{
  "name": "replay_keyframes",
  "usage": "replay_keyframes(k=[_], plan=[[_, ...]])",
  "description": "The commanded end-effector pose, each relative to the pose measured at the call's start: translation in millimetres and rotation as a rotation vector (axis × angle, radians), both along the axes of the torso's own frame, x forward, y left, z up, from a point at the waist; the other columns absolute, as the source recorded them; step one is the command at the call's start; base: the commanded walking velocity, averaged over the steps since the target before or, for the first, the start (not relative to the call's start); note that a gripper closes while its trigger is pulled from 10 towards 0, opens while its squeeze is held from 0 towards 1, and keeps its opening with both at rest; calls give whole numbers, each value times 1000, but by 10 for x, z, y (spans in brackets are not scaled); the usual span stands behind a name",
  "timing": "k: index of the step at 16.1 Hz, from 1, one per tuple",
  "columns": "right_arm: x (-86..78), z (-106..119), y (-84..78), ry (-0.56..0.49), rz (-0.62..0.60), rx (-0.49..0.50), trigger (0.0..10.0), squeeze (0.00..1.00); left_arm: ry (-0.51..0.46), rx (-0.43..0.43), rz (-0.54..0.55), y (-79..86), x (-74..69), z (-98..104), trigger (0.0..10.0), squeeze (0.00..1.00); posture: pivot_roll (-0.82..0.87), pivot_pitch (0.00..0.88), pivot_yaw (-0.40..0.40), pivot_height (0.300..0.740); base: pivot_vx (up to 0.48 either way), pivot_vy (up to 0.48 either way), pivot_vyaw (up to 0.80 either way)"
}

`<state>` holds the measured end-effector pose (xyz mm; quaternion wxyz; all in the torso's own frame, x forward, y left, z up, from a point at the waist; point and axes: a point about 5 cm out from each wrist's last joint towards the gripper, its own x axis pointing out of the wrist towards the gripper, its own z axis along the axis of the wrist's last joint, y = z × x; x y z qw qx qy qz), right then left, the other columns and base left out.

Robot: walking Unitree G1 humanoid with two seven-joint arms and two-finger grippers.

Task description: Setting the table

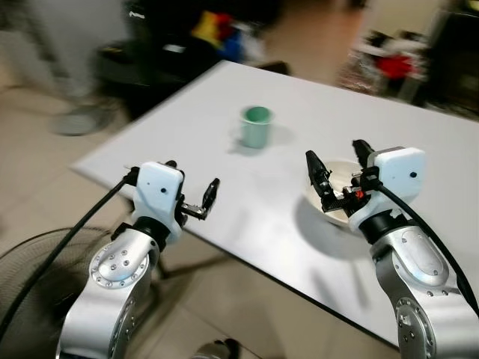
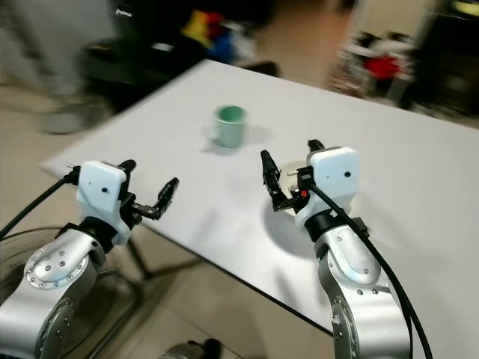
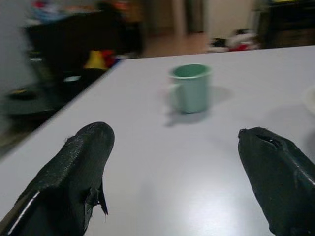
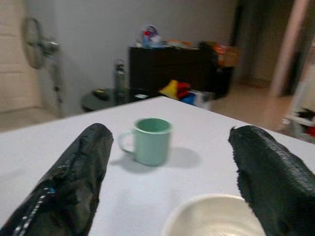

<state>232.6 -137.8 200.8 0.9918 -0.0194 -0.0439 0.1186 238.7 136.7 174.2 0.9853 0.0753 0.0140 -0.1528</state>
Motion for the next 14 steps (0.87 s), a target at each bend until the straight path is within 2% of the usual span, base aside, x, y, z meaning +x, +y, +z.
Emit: replay_keyframes(k=[1, 6, 11, 14], plan=[[-13, -46, 38, 42, 23, 28, 10000, 1000, -23, 5, 10, 3, 5, 56, 10000, 0, 112, 0, 46, 740, 0, 0, 800], [-43, -167, 128, 123, 110, 31, 10000, 1000, 7, 0, 9, -4, -42, 7, 10000, 0, 118, 0, 36, 740, 0, 0, 800], [-61, -222, 160, 144, 131, 41, 10000, 1000, 7, 1, 24, 19, -38, 18, 10000, 0, 135, 0, 22, 740, 0, 0, 800], [-14, -234, 162, 145, 158, 38, 10000, 1000, -5, -4, 48, 29, -41, 23, 10000, 0, 154, 0, 5, 740, 0, 0, 800]])
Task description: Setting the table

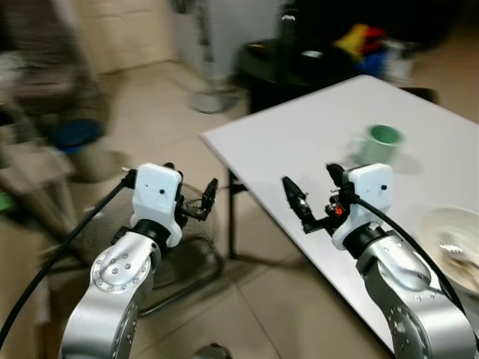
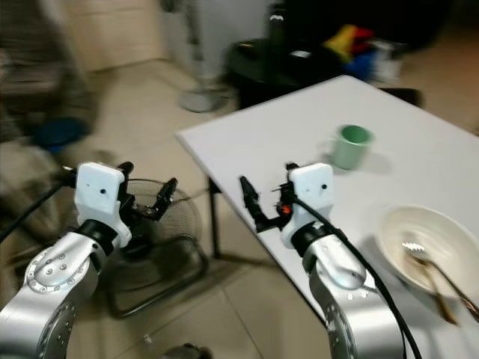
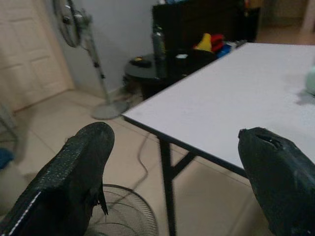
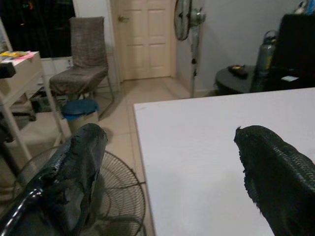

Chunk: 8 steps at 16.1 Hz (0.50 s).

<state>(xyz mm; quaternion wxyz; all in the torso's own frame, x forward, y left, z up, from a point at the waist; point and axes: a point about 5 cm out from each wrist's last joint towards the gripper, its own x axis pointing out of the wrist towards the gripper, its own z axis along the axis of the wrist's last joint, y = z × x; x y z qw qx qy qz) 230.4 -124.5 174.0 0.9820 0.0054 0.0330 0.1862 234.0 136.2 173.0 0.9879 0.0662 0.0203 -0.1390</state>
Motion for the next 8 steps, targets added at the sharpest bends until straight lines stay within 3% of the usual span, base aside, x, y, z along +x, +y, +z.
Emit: replay_keyframes(k=[1, 4, 8], plan=[[20, 28, 36, -15, 27, 16, 10000, 1000, -19, 14, 16, 34, 4, 36, 10000, 0, 157, 0, 4, 740, 0, 0, 800], [23, 4, 59, -8, 45, 17, 10000, 1000, -16, 12, 10, 27, -17, 42, 10000, 0, 162, 0, -2, 740, 0, 0, 800], [41, -5, 61, -11, 49, 24, 10000, 1000, -22, 14, 6, 29, -1, 59, 10000, 0, 166, 0, -1, 740, 0, 298, 800]])
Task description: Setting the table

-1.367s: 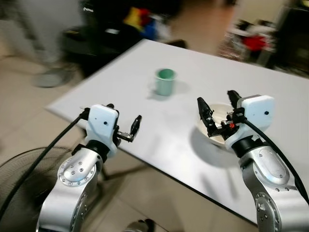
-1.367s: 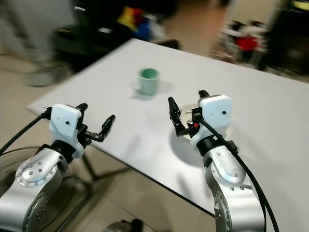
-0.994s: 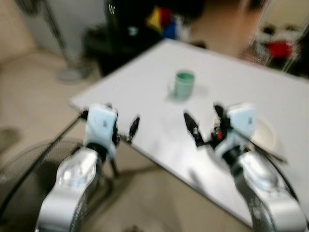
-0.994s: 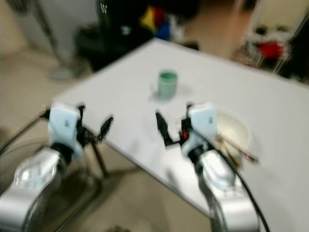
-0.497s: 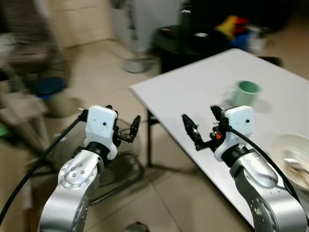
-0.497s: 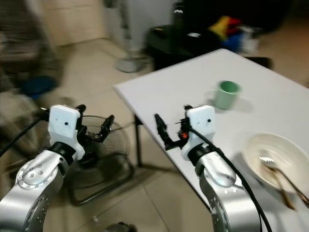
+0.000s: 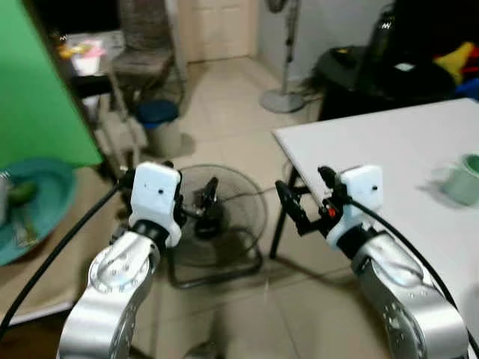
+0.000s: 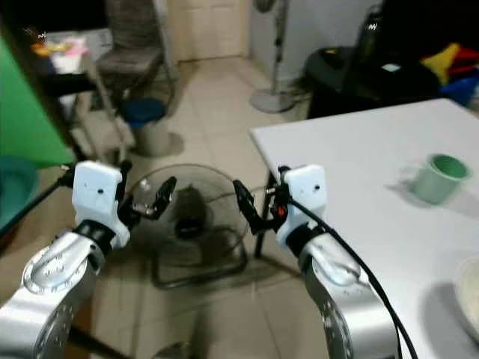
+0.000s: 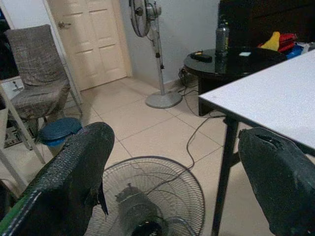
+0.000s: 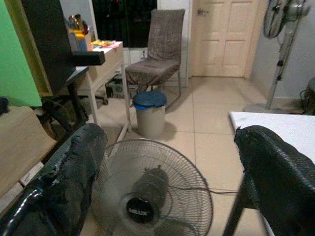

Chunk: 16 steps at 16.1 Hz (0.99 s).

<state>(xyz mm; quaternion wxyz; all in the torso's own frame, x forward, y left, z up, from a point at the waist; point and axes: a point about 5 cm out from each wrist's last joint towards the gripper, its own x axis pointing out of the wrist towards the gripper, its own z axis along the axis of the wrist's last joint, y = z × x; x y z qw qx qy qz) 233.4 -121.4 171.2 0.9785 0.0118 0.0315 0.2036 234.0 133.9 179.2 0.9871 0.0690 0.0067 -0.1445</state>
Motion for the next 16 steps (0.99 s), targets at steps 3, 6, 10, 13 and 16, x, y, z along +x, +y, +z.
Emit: replay_keyframes(k=[3, 6, 10, 13, 16], plan=[[-24, -3, 43, -3, 14, 21, 10000, 1000, 10, 25, 13, 65, -8, -1, 10000, 0, 166, 0, 13, 740, 0, 321, 800], [-49, -28, 49, 9, 6, 31, 10000, 1000, 18, 38, 15, 109, -23, -9, 10000, 0, 163, 0, 20, 740, 0, 320, 800], [-63, -28, 9, 12, -21, 40, 10000, 1000, 22, 44, 6, 105, -29, -2, 10000, 0, 163, 0, 28, 740, 0, 321, 800], [-50, -5, -13, 3, -48, 71, 10000, 1000, 17, 54, 11, 128, -21, 22, 10000, 0, 167, 0, 24, 740, 0, 322, 0], [-39, 18, -2, -4, -47, 76, 10000, 1000, 17, 56, 14, 138, -12, 19, 10000, 0, 163, 0, 20, 740, 0, 322, 0]])
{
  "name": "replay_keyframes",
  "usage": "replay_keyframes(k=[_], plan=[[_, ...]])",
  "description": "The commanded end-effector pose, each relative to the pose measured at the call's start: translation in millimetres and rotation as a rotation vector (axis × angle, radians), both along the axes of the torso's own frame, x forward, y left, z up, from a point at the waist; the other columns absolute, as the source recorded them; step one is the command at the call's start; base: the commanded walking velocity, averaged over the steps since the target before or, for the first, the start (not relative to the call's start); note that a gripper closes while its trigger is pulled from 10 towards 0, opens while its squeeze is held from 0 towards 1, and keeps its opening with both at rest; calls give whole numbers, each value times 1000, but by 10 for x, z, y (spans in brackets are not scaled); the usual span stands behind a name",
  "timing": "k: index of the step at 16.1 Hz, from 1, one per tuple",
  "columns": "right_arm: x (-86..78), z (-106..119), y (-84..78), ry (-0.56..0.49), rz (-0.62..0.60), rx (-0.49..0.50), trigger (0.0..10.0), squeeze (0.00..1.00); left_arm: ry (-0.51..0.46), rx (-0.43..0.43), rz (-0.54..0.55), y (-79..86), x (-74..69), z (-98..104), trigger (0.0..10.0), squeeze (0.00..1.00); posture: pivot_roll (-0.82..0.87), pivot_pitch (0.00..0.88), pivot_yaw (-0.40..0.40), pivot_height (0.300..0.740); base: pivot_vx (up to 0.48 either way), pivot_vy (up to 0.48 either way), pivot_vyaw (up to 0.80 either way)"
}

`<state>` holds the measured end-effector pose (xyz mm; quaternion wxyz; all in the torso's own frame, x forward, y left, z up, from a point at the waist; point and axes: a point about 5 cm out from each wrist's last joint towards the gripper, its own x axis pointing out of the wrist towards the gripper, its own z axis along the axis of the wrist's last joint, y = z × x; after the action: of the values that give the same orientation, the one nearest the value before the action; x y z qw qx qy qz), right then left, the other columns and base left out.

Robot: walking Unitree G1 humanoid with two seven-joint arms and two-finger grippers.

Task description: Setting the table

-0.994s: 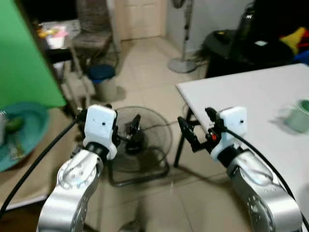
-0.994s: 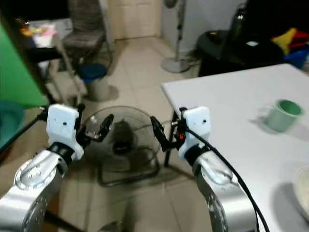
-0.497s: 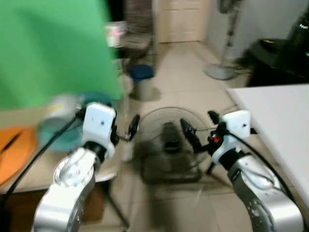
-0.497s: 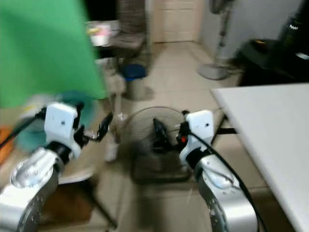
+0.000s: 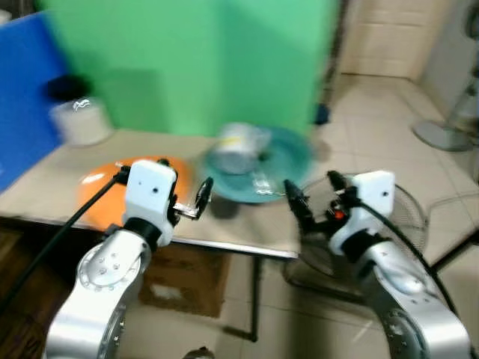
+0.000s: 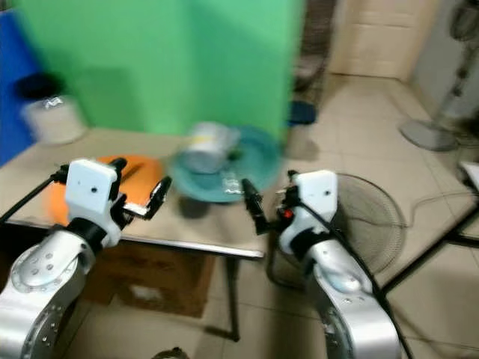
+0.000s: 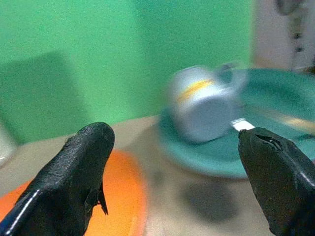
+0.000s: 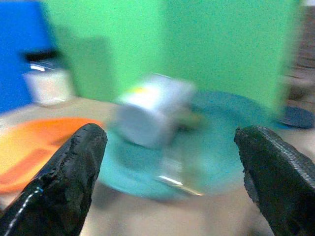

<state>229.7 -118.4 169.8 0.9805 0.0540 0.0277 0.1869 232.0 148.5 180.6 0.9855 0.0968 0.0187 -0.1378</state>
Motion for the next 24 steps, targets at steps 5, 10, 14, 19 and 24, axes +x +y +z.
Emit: replay_keyframes(k=[5, 10, 14, 19, 24], plan=[[3, 54, -42, -19, -12, -6, 10000, 1000, 6, -6, 1, -20, 7, -9, 10000, 0, 161, 0, 17, 740, 0, 322, 0], [-7, 42, -28, -10, -6, -1, 10000, 1000, 12, -4, -3, -20, 5, -18, 10000, 0, 160, 0, 20, 740, 0, 323, 0], [-6, 39, -20, -7, -4, 2, 10000, 1000, 11, -2, -6, -16, 16, -14, 10000, 0, 161, 0, 20, 740, 0, 323, 0], [-2, 28, 0, 0, 11, 6, 10000, 1000, 9, -2, -5, -14, 15, -12, 10000, 0, 165, 0, 17, 740, 0, 323, 0], [17, -20, 43, 33, 49, 3, 10000, 1000, 9, 15, 9, -11, 53, -19, 10000, 0, 167, 0, 19, 740, 0, 116, 0]])
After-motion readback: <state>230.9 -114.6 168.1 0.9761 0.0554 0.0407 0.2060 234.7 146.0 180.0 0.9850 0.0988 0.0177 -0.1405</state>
